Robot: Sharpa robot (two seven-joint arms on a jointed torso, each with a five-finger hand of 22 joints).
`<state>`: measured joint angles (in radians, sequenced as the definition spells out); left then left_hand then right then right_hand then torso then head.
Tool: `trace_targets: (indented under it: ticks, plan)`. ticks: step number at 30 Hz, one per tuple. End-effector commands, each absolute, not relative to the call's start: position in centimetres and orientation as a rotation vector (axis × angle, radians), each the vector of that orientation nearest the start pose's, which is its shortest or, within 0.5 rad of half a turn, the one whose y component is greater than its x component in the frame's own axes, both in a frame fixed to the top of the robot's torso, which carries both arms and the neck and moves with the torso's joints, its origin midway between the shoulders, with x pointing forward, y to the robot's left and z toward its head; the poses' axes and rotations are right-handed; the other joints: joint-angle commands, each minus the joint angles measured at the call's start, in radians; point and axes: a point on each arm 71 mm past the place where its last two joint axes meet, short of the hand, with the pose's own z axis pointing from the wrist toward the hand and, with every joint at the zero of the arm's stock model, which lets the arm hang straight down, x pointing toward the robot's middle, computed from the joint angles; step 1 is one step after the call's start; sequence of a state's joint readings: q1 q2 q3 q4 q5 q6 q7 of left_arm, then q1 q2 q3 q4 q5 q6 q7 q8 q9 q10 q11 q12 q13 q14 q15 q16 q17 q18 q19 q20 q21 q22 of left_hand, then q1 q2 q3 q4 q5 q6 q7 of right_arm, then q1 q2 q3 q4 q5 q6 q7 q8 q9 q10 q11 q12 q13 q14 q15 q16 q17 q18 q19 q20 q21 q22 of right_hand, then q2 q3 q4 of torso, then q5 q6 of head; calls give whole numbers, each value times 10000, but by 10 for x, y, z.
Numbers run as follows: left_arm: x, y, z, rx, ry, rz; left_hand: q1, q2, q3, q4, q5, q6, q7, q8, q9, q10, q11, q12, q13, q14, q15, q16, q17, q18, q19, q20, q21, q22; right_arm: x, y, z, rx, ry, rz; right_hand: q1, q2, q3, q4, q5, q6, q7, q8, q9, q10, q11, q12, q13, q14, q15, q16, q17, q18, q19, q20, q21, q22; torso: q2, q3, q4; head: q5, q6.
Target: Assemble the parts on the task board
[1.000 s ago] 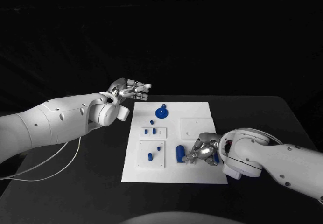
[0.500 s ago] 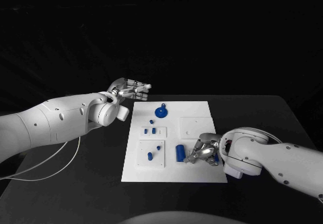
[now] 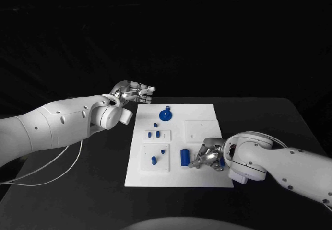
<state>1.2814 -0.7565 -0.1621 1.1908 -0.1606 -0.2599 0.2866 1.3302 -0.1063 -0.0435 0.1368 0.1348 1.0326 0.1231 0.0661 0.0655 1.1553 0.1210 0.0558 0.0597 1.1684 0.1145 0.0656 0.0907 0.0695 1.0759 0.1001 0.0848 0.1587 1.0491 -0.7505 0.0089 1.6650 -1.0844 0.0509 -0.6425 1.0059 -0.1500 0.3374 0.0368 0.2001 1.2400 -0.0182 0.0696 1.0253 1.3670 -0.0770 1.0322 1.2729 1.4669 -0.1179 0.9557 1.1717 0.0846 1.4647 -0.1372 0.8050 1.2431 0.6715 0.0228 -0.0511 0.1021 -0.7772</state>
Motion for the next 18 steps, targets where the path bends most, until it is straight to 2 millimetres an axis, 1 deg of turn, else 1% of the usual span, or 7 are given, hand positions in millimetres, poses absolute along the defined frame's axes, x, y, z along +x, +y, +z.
trace_targets:
  ticks: [1,5,8,16,18]
  plan:
    - [544,267,-199,-9721,15381,-12183,5,132,-5,-137,47,19,64,-28,2,-79,-21,29,6,-54,26,-39,17,-138,-89,5,52,-15,416,-137,-264,1736,24116,5059,-12,-28,-14,110,-68,17,-51,-46,14,-11,-10,44,8,-15,-50,-25,2,-132,558,-72,-33,-1,4,5,13,25,-7]
    - [544,267,-199,-9724,15388,-12168,5,132,-5,-137,47,19,64,-28,2,-79,-21,29,6,-54,26,-39,17,-138,-89,5,52,-15,416,-139,-265,1786,24078,4996,-2,-45,-11,154,-80,18,-51,-46,25,-12,-10,44,9,-13,-50,-23,4,-133,559,-72,-25,0,-1,-1,0,34,-4]
    - [544,268,-199,-9722,15390,-12165,-4,127,-10,-145,44,20,65,-29,1,-84,-16,29,6,-57,27,-41,17,-140,-93,8,50,-17,416,-142,-265,1811,24067,4957,22,-122,-36,198,-99,34,-51,-46,31,-8,-11,41,8,-15,-50,-34,-3,-132,556,-71,-30,-6,-2,-6,-7,29,7]
    - [544,269,-199,-9729,15370,-12133,-4,127,-10,-145,44,20,65,-29,1,-84,-16,29,6,-57,27,-41,17,-140,-93,8,50,-17,413,-152,-264,1990,24077,4938,120,-361,-143,446,-248,13,-24,-53,16,-24,7,6,-8,-15,-40,-45,-8,-126,556,-65,-41,-23,-1,13,-3,-3,45]
    - [544,270,-199,-9735,15358,-12111,-4,127,-10,-145,44,20,65,-29,1,-84,-16,29,6,-57,27,-41,17,-140,-93,8,50,-17,412,-156,-261,2152,24084,5053,163,-414,-168,517,-348,-61,15,-56,-128,-47,32,-11,-12,-15,-26,-45,-6,-119,556,-52,-31,-21,-2,17,-8,-28,81]
